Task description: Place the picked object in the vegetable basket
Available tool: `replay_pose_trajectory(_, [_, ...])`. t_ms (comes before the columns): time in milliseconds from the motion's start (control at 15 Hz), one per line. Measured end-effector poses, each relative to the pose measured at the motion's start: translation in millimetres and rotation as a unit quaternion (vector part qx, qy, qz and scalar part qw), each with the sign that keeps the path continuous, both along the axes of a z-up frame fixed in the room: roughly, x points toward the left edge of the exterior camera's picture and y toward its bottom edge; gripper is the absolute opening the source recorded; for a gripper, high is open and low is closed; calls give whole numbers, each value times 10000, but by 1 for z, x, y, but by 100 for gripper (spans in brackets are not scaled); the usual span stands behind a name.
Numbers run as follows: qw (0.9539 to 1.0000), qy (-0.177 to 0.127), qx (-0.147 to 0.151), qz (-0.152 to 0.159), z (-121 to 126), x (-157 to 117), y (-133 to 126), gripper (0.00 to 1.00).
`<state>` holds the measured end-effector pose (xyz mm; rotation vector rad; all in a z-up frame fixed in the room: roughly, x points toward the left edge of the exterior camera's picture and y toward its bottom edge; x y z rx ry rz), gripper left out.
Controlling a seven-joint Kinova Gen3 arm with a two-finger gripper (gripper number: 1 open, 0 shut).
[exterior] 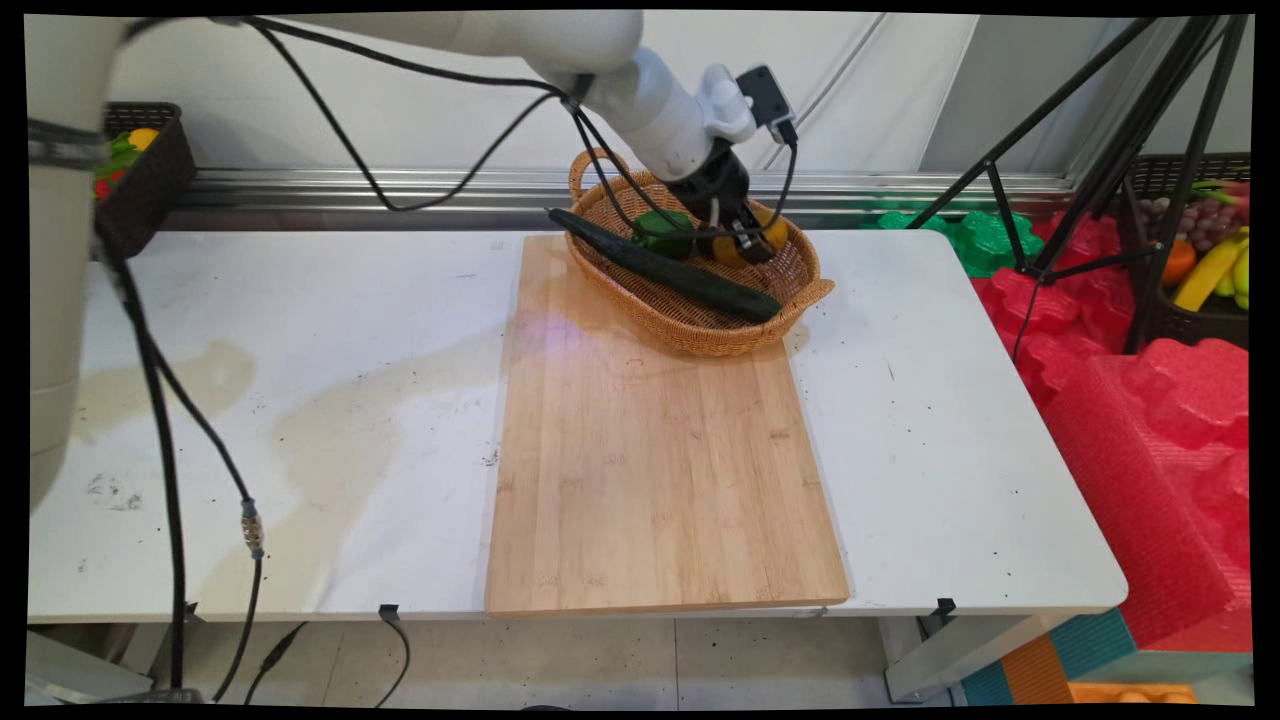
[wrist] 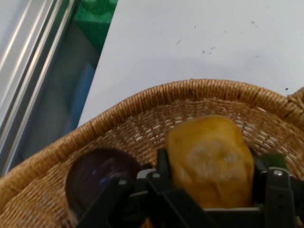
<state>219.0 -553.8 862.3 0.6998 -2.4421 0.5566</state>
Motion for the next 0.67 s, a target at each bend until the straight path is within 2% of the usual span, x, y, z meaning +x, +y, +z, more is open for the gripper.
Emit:
replay_pose_trajectory(400, [9999,59,52,-73,-26,-11,-20,0])
replay_pose_trajectory(467, [9999,66,55,-86,-29,-12,-21,100])
replay_pose_trajectory(667, [9999,86,39,-110,-33,-11,-20,100])
